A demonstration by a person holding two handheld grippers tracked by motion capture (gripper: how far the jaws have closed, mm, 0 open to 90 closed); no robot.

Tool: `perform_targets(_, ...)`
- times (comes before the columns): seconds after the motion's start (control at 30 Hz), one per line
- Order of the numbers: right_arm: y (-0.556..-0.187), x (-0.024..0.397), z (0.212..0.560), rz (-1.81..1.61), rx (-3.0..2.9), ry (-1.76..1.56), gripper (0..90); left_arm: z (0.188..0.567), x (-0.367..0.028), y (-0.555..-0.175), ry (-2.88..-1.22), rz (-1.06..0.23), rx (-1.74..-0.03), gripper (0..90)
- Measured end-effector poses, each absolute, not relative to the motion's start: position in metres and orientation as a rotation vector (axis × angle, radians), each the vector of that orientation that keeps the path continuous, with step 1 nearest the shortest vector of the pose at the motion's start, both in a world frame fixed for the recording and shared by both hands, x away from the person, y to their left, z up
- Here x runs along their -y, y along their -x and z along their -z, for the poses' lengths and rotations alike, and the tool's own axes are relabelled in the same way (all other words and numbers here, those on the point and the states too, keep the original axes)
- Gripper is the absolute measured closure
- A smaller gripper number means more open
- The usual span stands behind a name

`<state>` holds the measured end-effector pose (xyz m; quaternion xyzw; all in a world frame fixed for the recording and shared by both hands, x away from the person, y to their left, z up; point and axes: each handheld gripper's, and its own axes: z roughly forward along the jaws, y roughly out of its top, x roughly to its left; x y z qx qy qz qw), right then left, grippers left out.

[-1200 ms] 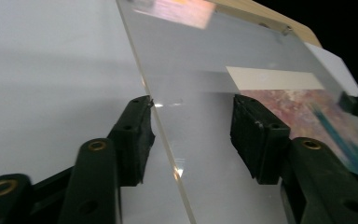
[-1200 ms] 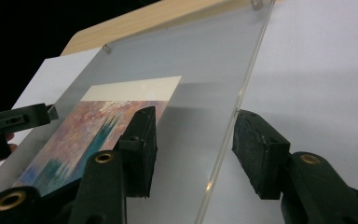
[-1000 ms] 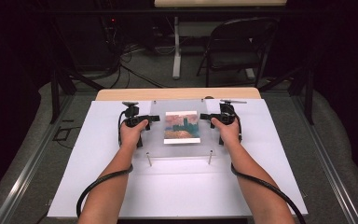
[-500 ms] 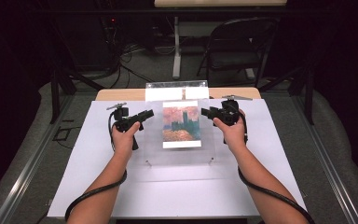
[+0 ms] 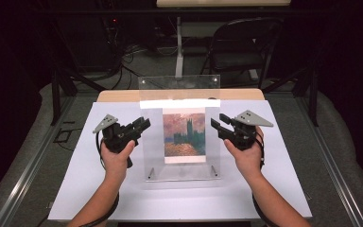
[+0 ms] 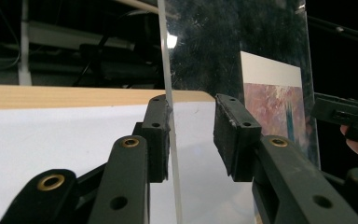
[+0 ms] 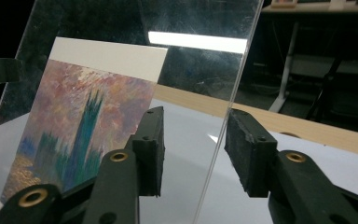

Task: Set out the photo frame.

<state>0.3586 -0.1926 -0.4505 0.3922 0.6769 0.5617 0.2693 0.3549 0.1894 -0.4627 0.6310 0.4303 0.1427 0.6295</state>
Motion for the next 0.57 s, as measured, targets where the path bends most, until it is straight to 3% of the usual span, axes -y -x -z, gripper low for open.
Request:
perform_targets(0.2,-0.324,0.202,0.447,-1.601,-1.810,-1.027,68.1,0.460,-0.193,-0.318,-1.482,-0.393,-0.887,68.8)
perform_targets(0.4,-0.300,0.205,0.451,-1.641,-1.836,-1.004,66.4,0.461,-0.197,-0.296,-1.511,-0.392,-0.846,68.7)
perform_targets(0.57,-0.291,0.205,0.462,-1.684,-1.865,-1.007,64.0,0.468,-0.199,-0.286,-1.506,-0.386,-0.855,63.1)
